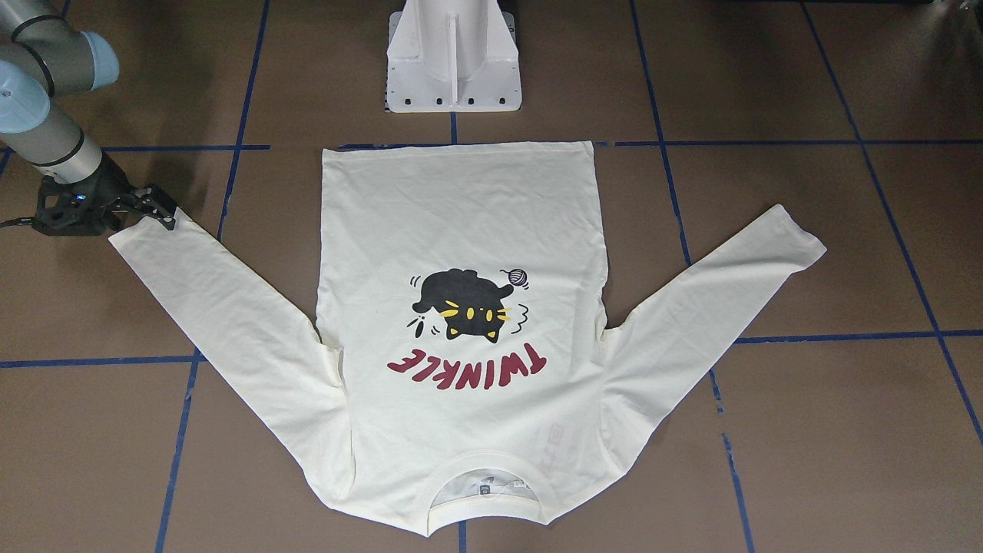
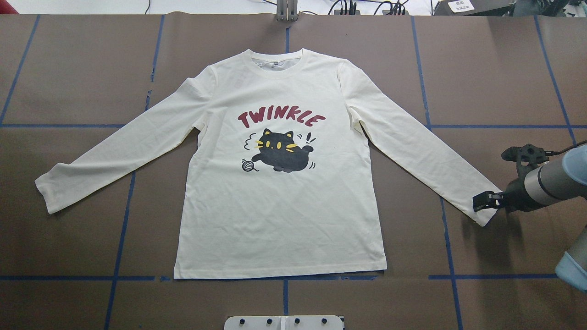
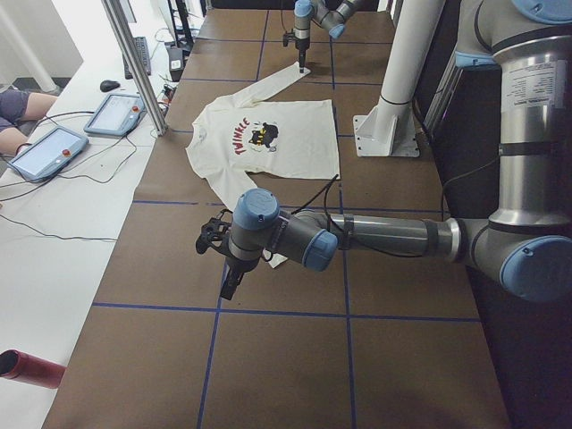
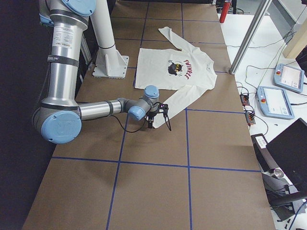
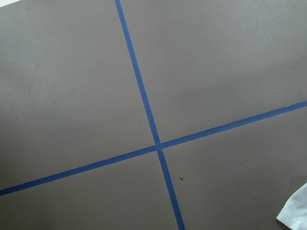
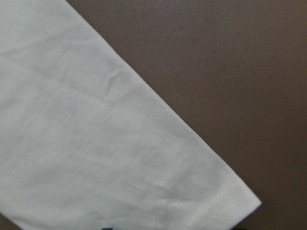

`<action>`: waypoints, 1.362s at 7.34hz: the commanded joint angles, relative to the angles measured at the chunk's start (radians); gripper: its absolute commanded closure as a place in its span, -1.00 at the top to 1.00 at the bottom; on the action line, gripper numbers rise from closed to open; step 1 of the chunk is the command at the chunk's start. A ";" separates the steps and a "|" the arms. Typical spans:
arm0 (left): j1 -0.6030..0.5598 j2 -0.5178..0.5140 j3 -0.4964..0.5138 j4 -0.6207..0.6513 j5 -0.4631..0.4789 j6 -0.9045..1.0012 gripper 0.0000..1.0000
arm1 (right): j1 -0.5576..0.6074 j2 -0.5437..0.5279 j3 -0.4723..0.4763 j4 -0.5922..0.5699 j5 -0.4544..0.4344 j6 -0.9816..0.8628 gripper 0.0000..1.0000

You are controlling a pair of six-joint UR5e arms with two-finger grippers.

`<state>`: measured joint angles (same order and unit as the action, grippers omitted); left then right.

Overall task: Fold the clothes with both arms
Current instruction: 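Reach the right gripper to the nearest sleeve cuff and grasp it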

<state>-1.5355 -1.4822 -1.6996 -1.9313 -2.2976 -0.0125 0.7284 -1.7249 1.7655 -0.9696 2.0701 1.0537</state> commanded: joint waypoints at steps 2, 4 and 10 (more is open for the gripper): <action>0.000 0.000 0.000 0.000 -0.002 0.000 0.99 | 0.012 0.005 0.011 0.000 0.053 -0.001 -0.94; 0.000 0.000 0.003 0.000 -0.002 0.000 0.99 | 0.031 0.010 0.011 0.000 0.056 -0.008 -1.00; 0.000 -0.012 0.000 0.002 -0.043 -0.007 0.99 | 0.169 0.301 0.065 -0.148 0.082 -0.004 -1.00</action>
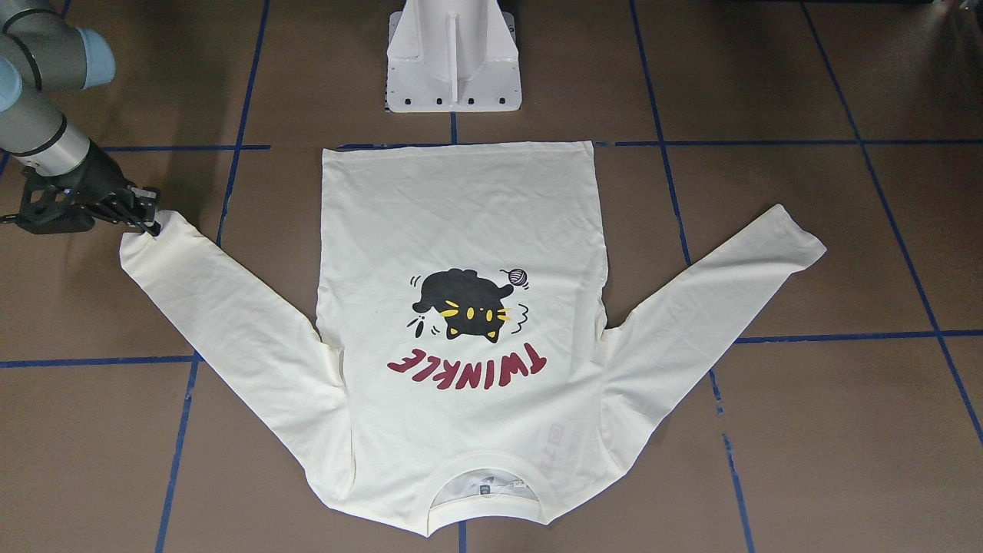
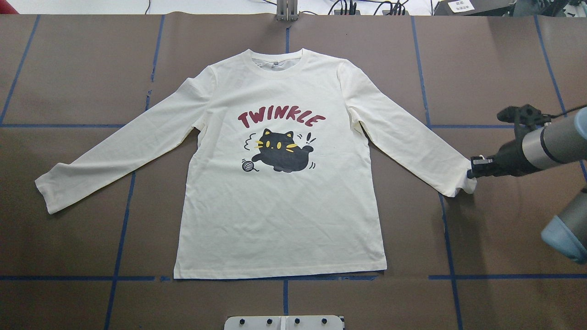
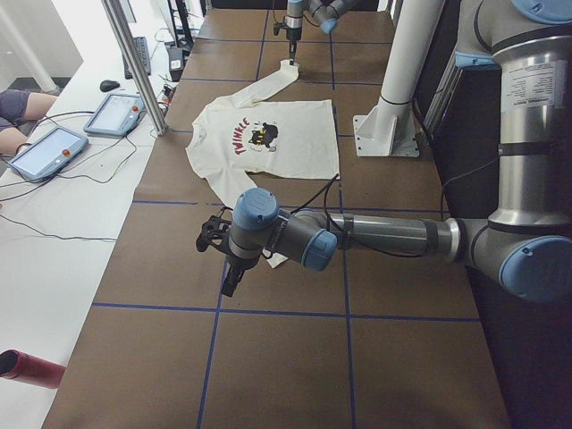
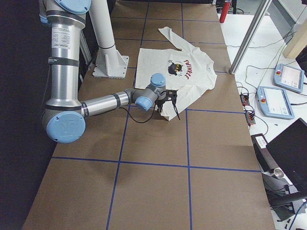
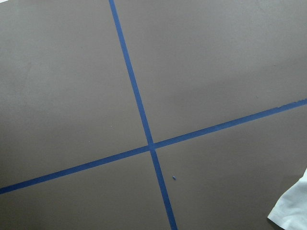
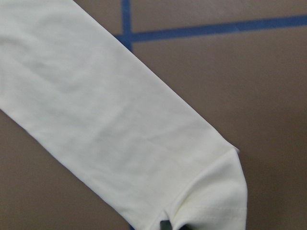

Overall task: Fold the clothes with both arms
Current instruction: 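Lift the sleeve cuff and fold it across the shirt front toward the collar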

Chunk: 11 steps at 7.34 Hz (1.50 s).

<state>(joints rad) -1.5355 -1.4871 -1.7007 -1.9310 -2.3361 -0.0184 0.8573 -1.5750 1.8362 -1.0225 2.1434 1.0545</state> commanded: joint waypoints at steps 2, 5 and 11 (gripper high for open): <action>0.000 -0.013 0.001 0.003 -0.005 -0.002 0.99 | 0.072 0.504 -0.183 -0.240 0.029 0.010 -1.00; 0.000 -0.013 0.001 0.003 -0.005 -0.002 0.99 | 0.074 0.839 -0.510 -0.086 0.105 0.012 -1.00; 0.000 -0.013 0.021 0.003 -0.003 0.000 0.99 | -0.324 1.064 -0.698 0.275 -0.263 0.002 -1.00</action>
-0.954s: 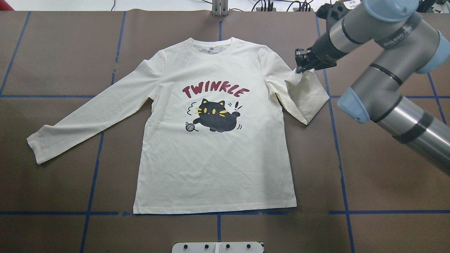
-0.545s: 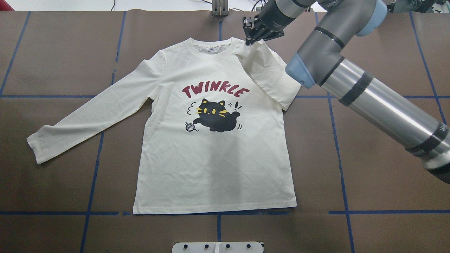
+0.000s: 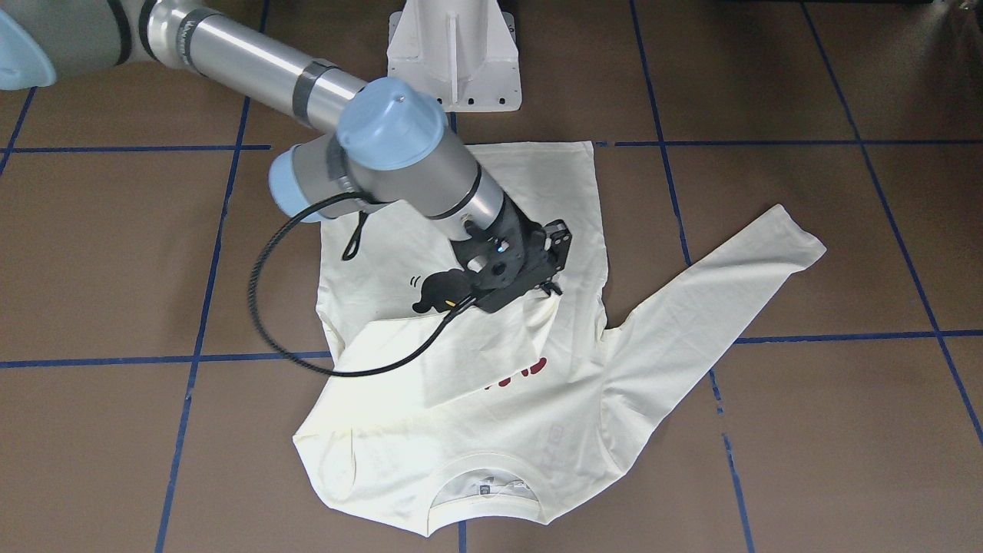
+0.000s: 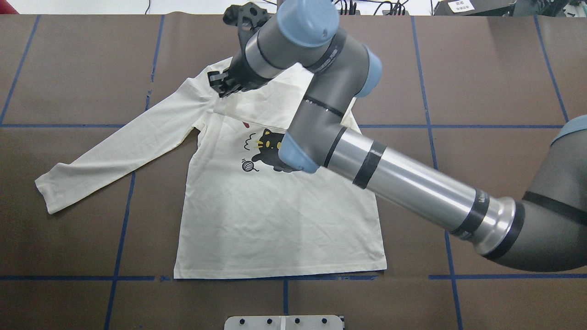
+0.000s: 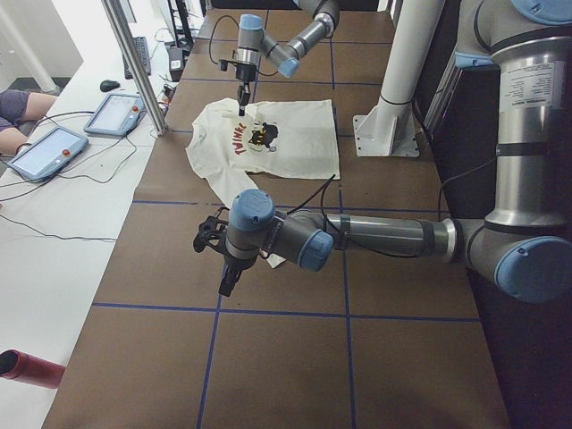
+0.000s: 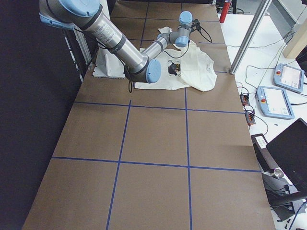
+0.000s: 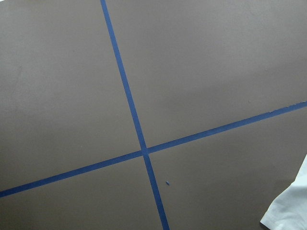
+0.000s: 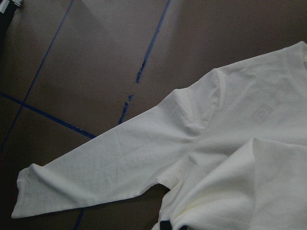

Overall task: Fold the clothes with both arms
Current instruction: 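Lift the sleeve cuff and fold it across the shirt front toward the collar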

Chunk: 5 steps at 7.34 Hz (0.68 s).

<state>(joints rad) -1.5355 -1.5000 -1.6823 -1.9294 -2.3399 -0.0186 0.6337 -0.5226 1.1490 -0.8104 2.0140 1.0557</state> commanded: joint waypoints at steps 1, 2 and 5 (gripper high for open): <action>0.000 0.000 0.007 0.000 0.001 0.002 0.99 | -0.121 0.019 -0.014 0.065 -0.155 0.004 -0.42; 0.000 -0.005 0.004 -0.002 0.001 0.002 0.99 | -0.152 0.022 -0.014 0.063 -0.217 0.009 0.99; 0.002 -0.005 0.004 -0.002 0.001 -0.010 0.99 | -0.160 0.024 -0.040 -0.001 -0.267 0.118 1.00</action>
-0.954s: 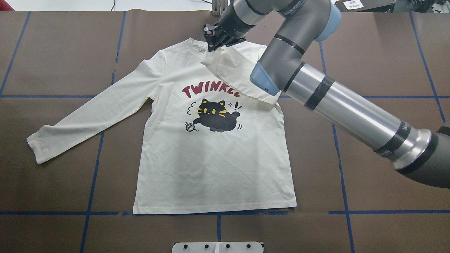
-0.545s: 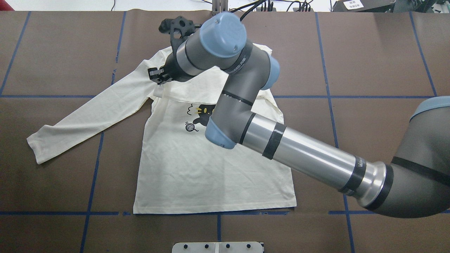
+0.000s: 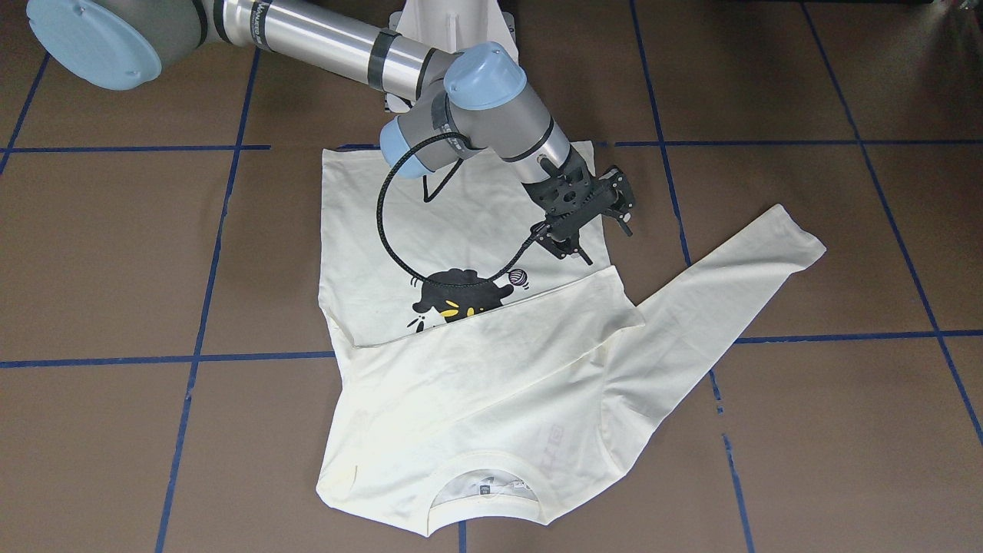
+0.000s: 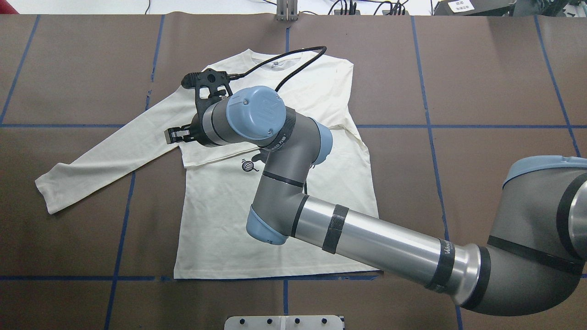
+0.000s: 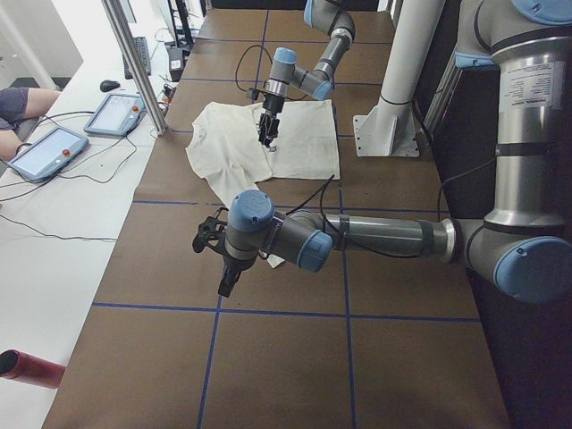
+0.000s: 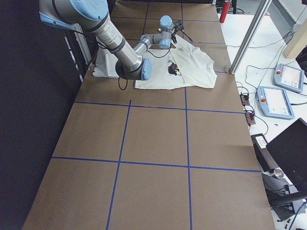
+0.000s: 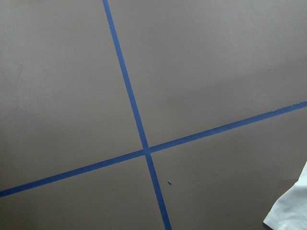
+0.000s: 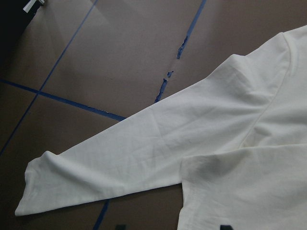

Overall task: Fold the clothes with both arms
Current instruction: 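Lift the sleeve cuff and fold it across the shirt front toward the collar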

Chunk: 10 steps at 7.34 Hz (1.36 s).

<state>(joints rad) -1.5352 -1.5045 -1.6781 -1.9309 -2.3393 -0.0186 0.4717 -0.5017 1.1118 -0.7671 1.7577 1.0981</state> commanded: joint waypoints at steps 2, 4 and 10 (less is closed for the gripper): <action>0.097 0.012 -0.008 -0.166 0.027 -0.377 0.99 | 0.092 -0.003 0.043 -0.267 0.076 0.097 1.00; 0.247 0.084 -0.032 -0.354 0.098 -0.710 0.99 | 0.264 -0.075 0.159 -0.559 0.328 0.045 1.00; 0.869 0.178 -0.135 -0.413 0.595 -1.501 0.97 | 0.542 -0.435 0.329 -0.784 0.488 -0.492 1.00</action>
<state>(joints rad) -0.7756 -1.3288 -1.8200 -2.3461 -1.8376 -1.4218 0.9569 -0.8740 1.4320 -1.5466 2.2010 0.6874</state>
